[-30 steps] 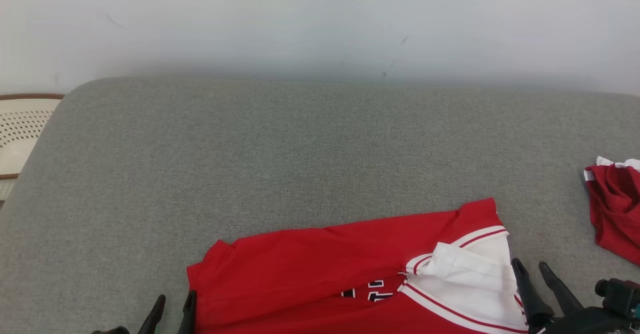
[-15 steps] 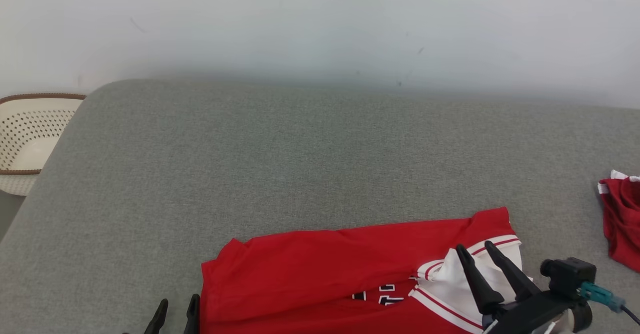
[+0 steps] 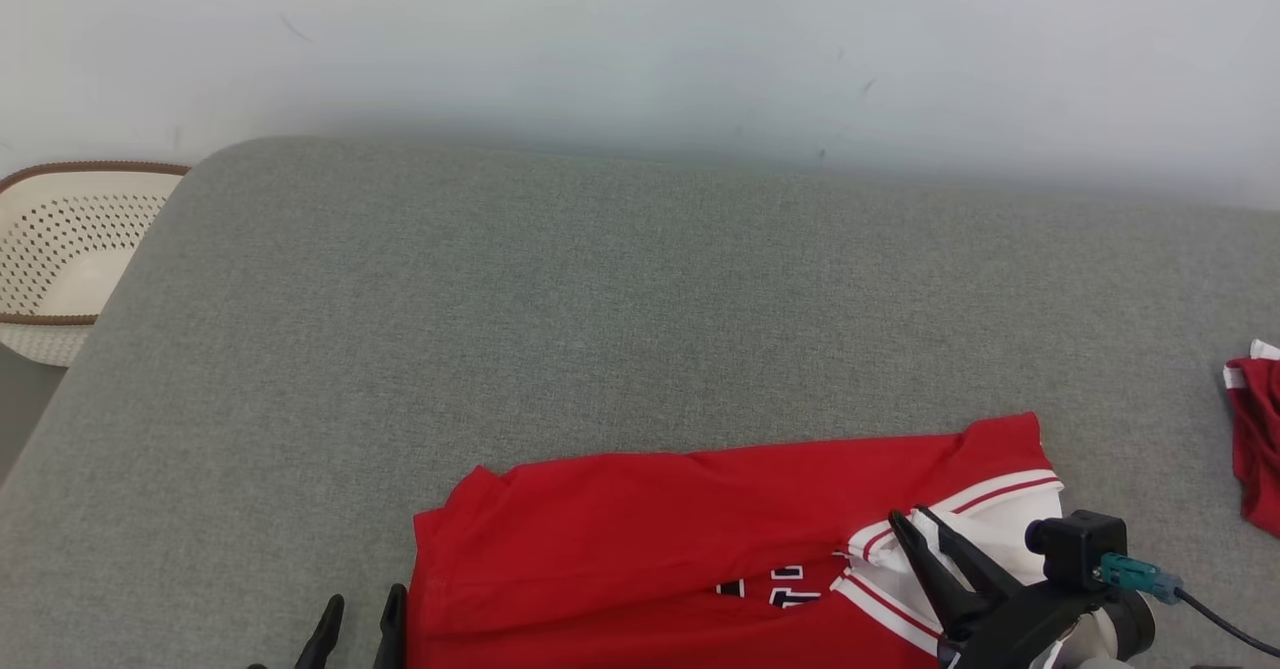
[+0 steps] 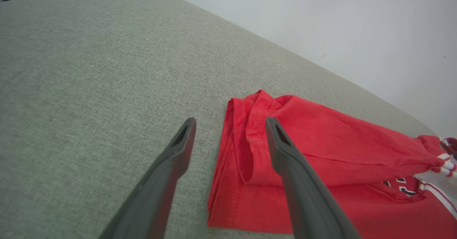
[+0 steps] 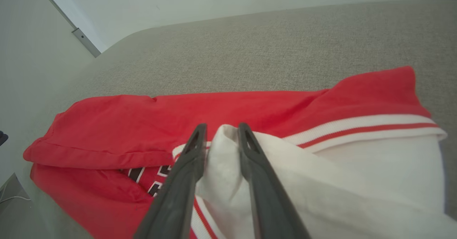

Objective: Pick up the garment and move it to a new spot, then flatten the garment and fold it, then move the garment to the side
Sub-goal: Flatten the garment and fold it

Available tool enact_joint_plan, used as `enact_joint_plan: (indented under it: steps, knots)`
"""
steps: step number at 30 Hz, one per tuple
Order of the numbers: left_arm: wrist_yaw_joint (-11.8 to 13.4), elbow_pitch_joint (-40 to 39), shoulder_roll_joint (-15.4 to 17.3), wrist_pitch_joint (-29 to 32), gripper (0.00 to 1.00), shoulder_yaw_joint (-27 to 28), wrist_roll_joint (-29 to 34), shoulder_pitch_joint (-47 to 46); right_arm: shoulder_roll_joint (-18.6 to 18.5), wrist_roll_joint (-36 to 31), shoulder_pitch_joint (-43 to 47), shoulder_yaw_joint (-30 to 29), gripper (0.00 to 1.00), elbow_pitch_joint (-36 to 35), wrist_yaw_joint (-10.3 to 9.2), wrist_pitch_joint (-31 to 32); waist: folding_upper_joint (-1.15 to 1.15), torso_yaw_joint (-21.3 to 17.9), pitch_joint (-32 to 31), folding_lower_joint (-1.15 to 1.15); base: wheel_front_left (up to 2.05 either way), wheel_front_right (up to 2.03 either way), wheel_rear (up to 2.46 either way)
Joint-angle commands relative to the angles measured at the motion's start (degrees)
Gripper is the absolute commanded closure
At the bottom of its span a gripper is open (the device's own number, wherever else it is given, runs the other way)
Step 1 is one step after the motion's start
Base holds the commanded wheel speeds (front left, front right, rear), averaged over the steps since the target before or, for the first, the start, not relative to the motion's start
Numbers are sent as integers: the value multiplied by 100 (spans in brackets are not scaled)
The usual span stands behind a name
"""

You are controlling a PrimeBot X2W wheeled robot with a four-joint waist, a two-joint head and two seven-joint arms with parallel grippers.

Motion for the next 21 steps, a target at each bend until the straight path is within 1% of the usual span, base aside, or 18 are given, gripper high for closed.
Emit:
enact_joint_plan:
  steps: [1,3,4,5,9,13,16,21]
  knots:
    - [-1,-23,1,-6,0,0,-62,-21,-33,23,-32,41,67,28,-8,15,-1,-20,32,0,0,0,0]
    - [-1,-36,-7,-6,0,11,-44,-43,-40,49,7,111,78,63,-8,1,-1,-45,59,0,0,0,0]
    - [-1,-43,-9,-6,0,20,-46,-53,-43,63,30,142,90,65,-8,-11,-1,-59,71,0,0,0,0]
    - [-1,-51,-12,-6,0,23,-46,-62,-41,67,56,183,100,57,-8,-24,-1,-74,80,0,0,0,0]
    - [-1,-110,-14,-6,0,-2,-40,-92,-47,141,195,279,100,-99,-8,-90,-1,-119,99,0,0,0,0]
    - [-1,-181,-11,-6,0,37,-26,-59,-118,131,516,277,100,-327,-8,-150,-1,-175,91,0,0,0,0]
    - [-1,-272,-4,-6,0,70,-15,-10,-136,39,762,62,100,-556,-8,-167,-1,-240,94,0,0,0,0]
    - [-1,-366,6,-6,0,62,1,-19,-25,-201,1268,-398,100,-1121,-8,-168,-1,-332,109,0,0,0,0]
